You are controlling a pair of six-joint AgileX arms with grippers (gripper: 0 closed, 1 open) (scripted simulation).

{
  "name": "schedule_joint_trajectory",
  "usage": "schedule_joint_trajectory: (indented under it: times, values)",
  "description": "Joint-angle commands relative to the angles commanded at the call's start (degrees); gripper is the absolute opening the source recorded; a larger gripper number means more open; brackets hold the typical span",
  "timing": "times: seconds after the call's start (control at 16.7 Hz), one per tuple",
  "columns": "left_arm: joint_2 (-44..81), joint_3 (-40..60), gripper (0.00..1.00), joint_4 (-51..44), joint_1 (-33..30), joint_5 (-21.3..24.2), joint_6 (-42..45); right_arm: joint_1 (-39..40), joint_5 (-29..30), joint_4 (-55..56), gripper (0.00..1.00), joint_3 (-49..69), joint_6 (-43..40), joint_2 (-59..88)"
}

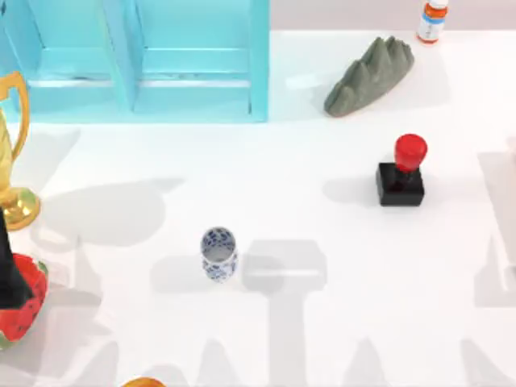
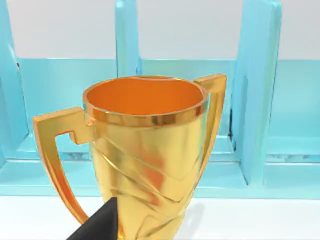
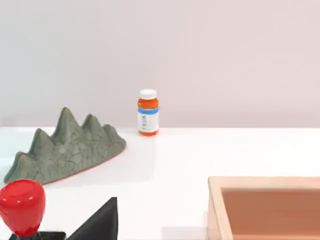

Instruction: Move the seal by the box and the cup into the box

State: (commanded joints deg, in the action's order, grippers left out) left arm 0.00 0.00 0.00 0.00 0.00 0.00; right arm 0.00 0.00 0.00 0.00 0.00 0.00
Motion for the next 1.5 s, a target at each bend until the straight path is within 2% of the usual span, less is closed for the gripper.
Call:
schedule_joint_trajectory:
  times: [0.3,0.6,0.84,1.5]
  values:
    - [0.0,0.0,1.0,0.0,0.0,0.0,0.0,0.4,0.0,-2.0,1.0,3.0,0.4,3.4]
    - [0.0,0.0,1.0,0.0,0.0,0.0,0.0,2.5,0.0,-11.8,1.0,17.6,2.7,19.1]
    - [0.0,0.0,1.0,0.0,0.0,0.0,0.0,5.1,0.0,-24.1,1.0,36.0,5.8,38.1]
    - [0.0,0.0,1.0,0.0,0.0,0.0,0.0,13.8,0.2,-63.8,1.0,96.1,15.1,99.9]
